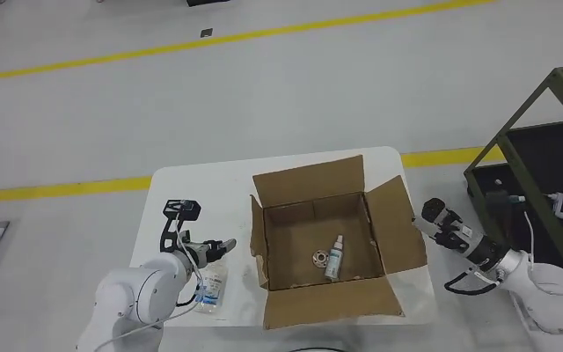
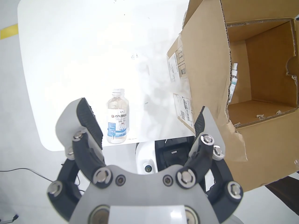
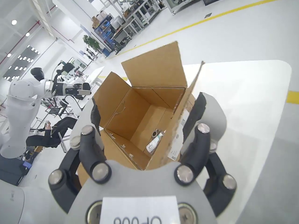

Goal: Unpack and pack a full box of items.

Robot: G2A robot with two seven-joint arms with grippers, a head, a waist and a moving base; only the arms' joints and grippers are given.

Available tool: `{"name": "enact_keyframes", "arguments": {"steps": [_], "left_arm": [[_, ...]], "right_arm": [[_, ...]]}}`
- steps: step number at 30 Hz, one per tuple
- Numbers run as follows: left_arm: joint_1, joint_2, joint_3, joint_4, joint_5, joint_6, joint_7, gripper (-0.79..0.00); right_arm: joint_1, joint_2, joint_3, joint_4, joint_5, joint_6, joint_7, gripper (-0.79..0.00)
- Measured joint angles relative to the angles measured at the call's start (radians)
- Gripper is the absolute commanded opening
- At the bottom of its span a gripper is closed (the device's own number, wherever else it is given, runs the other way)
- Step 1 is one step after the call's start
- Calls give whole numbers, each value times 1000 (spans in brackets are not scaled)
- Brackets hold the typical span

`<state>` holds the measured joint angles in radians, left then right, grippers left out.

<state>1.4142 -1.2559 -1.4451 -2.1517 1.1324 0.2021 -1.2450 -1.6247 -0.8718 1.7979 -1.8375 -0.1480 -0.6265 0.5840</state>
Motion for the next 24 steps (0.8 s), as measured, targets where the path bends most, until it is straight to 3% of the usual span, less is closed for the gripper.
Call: {"name": "enact_keyframes", "arguments": {"steps": [5, 15, 24], "left_arm": [[0, 0, 0, 0, 0, 0, 0, 0], [0, 0, 0, 0, 0, 0, 0, 0], [0, 0, 0, 0, 0, 0, 0, 0]], "right_arm": [[39, -2, -67, -52, -69, 34, 23, -785], [227, -18, -315, -39, -309, 302, 98, -785], [234, -20, -325, -36, -314, 312, 94, -785]]}}
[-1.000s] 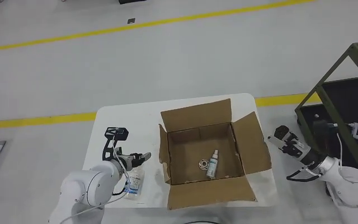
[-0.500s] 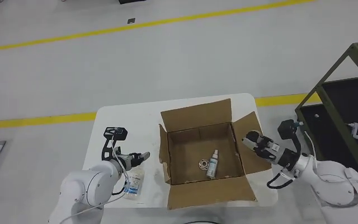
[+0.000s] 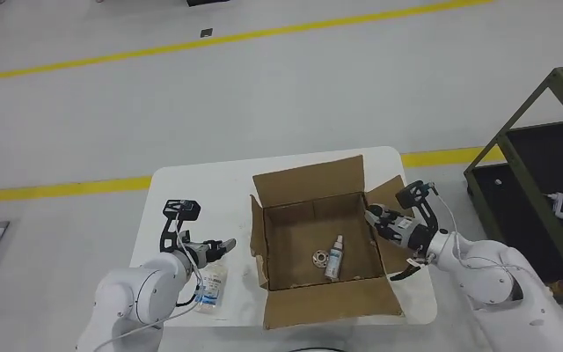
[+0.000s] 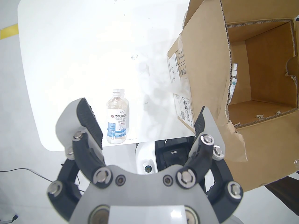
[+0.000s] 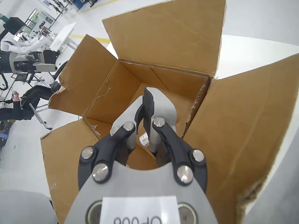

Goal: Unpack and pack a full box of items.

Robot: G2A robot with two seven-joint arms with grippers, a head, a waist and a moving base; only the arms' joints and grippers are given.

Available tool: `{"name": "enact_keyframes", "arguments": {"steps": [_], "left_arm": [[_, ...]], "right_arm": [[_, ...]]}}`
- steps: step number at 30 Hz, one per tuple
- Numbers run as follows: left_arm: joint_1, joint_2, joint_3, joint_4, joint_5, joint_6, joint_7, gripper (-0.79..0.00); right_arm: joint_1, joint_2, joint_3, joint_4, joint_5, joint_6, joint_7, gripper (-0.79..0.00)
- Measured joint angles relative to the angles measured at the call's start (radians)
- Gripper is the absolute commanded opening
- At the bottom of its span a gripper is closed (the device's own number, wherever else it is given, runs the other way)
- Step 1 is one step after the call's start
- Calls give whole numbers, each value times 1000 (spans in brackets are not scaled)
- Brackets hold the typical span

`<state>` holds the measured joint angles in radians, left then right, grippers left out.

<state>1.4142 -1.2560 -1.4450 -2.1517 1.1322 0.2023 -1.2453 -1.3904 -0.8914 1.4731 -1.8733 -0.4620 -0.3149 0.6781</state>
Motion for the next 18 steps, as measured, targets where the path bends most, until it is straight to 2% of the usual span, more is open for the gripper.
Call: {"name": "enact_keyframes", "arguments": {"steps": [5, 7, 11, 18], "left_arm": [[0, 0, 0, 0, 0, 0, 0, 0], [0, 0, 0, 0, 0, 0, 0, 0], [0, 0, 0, 0, 0, 0, 0, 0], [0, 0, 0, 0, 0, 0, 0, 0]], "right_arm": [[-1, -1, -2, -1, 1, 2, -3, -785], [-4, -4, -13, -4, -2, 40, -24, -785], [31, -19, -85, -54, -81, 265, -28, -785], [204, -70, -321, -50, -138, 695, 53, -785]]}}
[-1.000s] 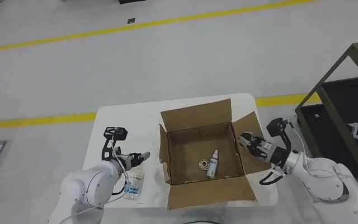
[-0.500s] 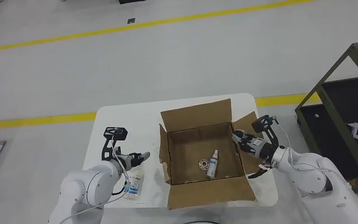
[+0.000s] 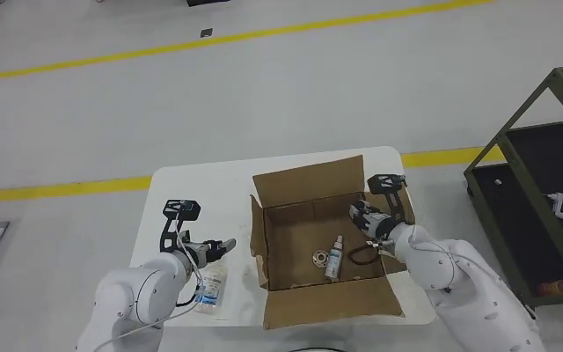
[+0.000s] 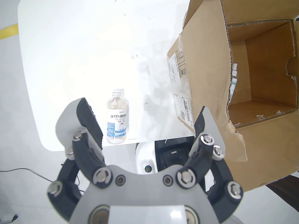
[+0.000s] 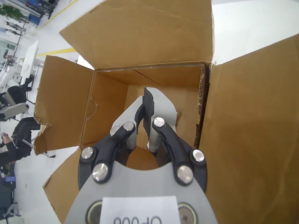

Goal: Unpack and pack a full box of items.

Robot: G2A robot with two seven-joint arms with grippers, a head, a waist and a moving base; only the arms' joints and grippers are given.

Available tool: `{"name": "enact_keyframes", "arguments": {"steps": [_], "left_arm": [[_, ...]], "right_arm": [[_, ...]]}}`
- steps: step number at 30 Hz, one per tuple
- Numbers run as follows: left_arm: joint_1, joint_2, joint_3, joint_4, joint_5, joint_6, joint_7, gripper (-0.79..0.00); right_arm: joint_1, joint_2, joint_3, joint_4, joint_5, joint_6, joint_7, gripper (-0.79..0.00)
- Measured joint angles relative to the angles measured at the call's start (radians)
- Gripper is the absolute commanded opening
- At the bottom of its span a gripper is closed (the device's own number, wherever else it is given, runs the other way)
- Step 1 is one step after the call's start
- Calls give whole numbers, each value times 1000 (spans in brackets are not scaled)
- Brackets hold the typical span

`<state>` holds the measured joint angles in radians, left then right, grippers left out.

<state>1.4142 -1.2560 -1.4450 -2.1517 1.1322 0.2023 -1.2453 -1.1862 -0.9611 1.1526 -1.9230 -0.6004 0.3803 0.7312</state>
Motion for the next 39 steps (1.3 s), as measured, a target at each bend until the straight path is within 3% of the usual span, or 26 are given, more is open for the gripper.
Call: {"name": "enact_keyframes", "arguments": {"steps": [6, 23, 30, 34, 39], "left_arm": [[0, 0, 0, 0, 0, 0, 0, 0], [0, 0, 0, 0, 0, 0, 0, 0], [0, 0, 0, 0, 0, 0, 0, 0], [0, 0, 0, 0, 0, 0, 0, 0], [0, 0, 0, 0, 0, 0, 0, 0]], "right_arm": [[77, -29, -127, 69, -74, 145, 9, -785], [65, -30, -149, 64, -118, 134, 10, -785], [156, -60, -254, 107, -255, 369, 210, -785], [227, -79, -318, 146, -322, 408, 303, -785], [284, -113, -380, 260, -316, 409, 299, -785]]}}
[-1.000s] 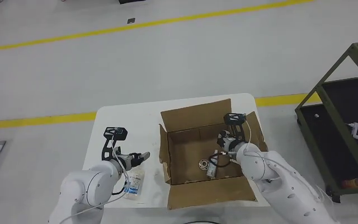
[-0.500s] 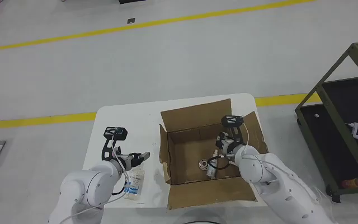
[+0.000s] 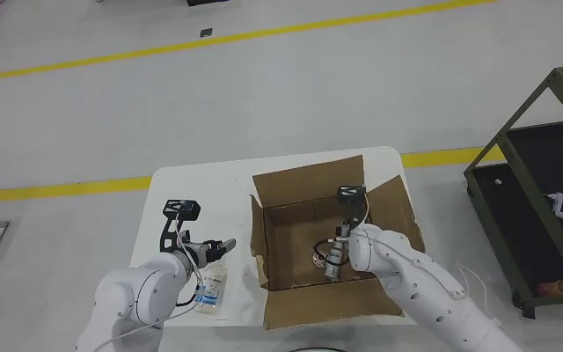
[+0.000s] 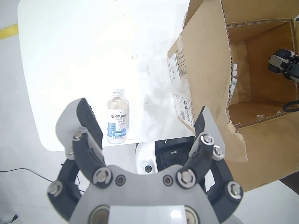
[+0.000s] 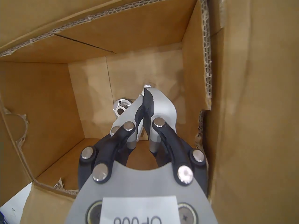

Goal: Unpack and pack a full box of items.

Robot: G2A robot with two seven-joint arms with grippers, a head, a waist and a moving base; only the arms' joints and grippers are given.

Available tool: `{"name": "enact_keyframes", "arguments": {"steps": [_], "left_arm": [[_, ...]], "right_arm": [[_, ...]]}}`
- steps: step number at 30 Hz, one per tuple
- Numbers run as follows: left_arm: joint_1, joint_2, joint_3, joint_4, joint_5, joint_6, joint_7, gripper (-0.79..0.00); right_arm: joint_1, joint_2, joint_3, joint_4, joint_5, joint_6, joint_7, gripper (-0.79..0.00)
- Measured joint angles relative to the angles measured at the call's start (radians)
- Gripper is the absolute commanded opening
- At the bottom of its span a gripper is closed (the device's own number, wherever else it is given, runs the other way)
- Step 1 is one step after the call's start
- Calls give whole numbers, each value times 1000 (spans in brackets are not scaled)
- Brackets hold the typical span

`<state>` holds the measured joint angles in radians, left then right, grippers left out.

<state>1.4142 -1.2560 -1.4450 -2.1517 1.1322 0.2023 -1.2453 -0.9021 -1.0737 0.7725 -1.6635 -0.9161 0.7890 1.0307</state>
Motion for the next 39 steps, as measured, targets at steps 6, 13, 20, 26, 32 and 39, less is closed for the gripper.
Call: {"name": "enact_keyframes", "arguments": {"steps": [6, 13, 20, 26, 32, 39], "left_arm": [[0, 0, 0, 0, 0, 0, 0, 0], [0, 0, 0, 0, 0, 0, 0, 0], [0, 0, 0, 0, 0, 0, 0, 0], [0, 0, 0, 0, 0, 0, 0, 0], [0, 0, 0, 0, 0, 0, 0, 0], [0, 0, 0, 0, 0, 0, 0, 0]], "right_arm": [[55, -29, -40, 95, 44, -32, 33, -785], [56, -29, -40, 95, 44, -33, 34, -785], [56, -29, -40, 95, 44, -33, 34, -785], [30, -45, -81, 94, 28, -50, 9, -785], [74, -98, -175, 165, -9, -5, 6, -785], [130, -146, -199, 290, 48, 0, 0, -785]]}}
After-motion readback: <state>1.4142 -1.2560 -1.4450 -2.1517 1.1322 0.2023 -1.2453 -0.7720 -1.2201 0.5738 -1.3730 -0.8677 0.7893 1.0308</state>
